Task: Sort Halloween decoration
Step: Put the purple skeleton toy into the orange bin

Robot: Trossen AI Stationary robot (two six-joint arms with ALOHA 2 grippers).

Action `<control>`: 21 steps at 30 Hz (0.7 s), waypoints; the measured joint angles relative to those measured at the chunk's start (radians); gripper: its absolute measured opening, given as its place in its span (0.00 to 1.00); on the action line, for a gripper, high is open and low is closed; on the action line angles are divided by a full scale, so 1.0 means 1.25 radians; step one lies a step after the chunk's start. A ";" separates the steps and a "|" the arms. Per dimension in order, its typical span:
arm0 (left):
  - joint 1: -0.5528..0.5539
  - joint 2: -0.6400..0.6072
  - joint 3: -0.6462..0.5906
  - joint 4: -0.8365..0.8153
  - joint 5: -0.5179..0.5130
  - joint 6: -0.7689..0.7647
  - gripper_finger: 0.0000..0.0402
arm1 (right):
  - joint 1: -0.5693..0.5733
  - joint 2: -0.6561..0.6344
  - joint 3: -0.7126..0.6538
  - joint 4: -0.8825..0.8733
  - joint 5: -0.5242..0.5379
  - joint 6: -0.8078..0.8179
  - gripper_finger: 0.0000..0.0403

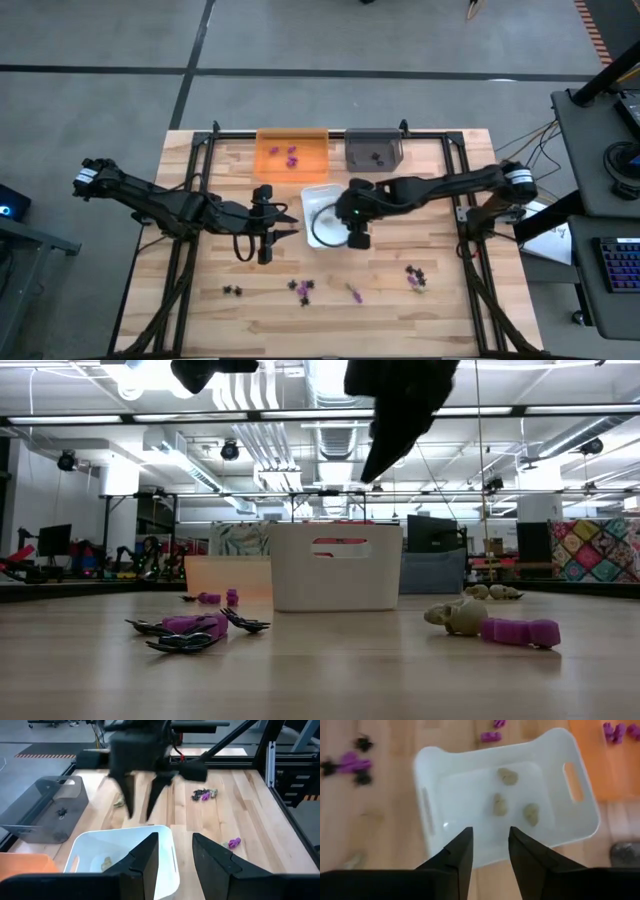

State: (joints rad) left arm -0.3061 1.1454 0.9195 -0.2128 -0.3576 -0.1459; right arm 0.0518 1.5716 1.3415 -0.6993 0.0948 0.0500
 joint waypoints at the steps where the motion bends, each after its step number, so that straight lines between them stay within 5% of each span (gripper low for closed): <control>1: 0.000 0.000 0.000 -0.001 0.000 0.000 0.25 | 0.011 -0.012 -0.006 -0.004 0.000 0.011 0.28; 21: 0.000 0.000 0.000 -0.157 0.001 0.005 0.25 | 0.248 -0.065 -0.079 0.101 0.008 0.107 0.19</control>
State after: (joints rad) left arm -0.3061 1.1454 0.9195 -0.4096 -0.3570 -0.1397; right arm 0.3616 1.4906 1.2425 -0.5725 0.1051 0.1837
